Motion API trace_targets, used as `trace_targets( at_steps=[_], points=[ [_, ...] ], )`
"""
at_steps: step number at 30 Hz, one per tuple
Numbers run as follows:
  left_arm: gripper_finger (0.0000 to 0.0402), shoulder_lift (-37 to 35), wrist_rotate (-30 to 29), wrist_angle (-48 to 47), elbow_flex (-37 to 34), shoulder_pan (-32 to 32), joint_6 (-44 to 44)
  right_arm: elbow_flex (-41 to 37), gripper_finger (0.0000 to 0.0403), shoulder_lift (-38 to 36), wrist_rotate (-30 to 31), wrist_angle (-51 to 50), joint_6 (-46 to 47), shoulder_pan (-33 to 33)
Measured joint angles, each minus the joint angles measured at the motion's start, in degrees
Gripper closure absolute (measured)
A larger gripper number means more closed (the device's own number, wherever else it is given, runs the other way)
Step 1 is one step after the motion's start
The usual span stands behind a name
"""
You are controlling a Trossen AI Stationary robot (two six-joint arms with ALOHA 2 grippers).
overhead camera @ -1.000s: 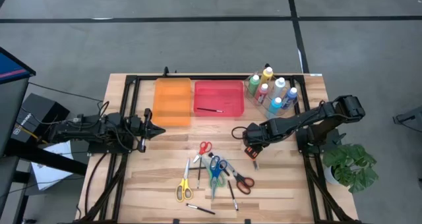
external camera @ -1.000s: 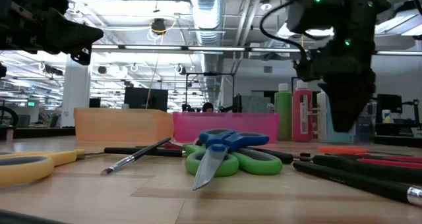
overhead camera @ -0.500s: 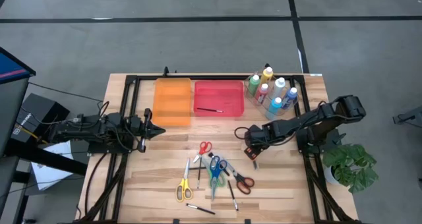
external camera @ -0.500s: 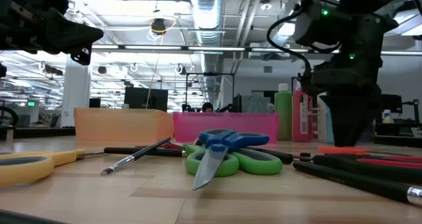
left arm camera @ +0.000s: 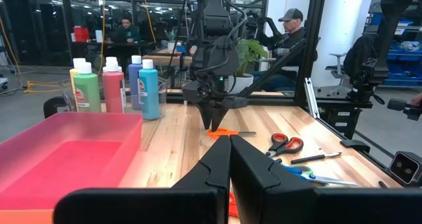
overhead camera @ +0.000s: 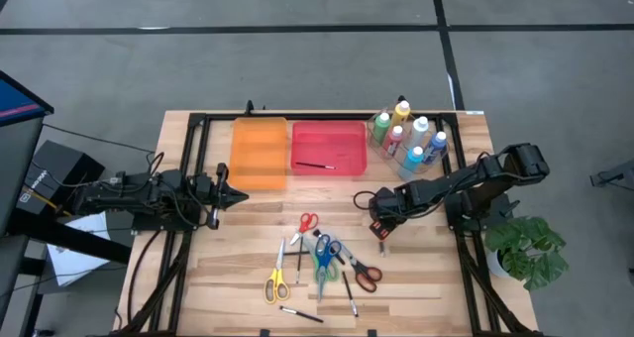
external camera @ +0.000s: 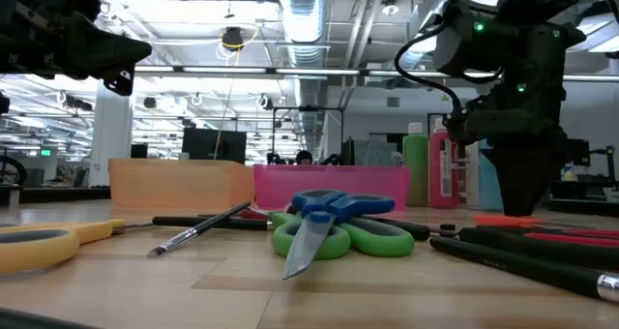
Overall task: Pick & Place Paint Supplies
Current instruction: Put the orange scissors into the orange bin
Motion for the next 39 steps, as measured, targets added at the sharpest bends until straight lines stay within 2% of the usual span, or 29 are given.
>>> trace_targets(
  at_steps=[6, 12, 18, 21, 27, 39],
  points=[
    [0.0399, 0.0, 0.0, 0.0, 0.0, 0.0, 0.0, 0.0, 0.0294, 0.0, 0.2, -0.5, 0.1, 0.0],
    [0.0399, 0.0, 0.0, 0.0, 0.0, 0.0, 0.0, 0.0, 0.0295, 0.0, 0.5, -8.3, 3.3, 0.0],
    [0.0399, 0.0, 0.0, 0.0, 0.0, 0.0, 0.0, -0.1, 0.0296, 0.0, 0.6, -10.2, 3.4, 0.0],
    [0.0399, 0.0, 0.0, 0.0, 0.0, 0.0, 0.0, -0.1, 0.0314, 0.1, 0.6, -10.7, 2.7, 0.0],
    [0.0399, 0.0, 0.0, 0.0, 0.0, 0.0, 0.0, -0.2, 0.0391, 0.1, 0.6, -11.0, 1.5, 0.0],
    [0.0399, 0.0, 0.0, 0.0, 0.0, 0.0, 0.0, 0.7, 0.04, -0.9, 2.0, -10.6, 0.0, 1.3]
  ],
)
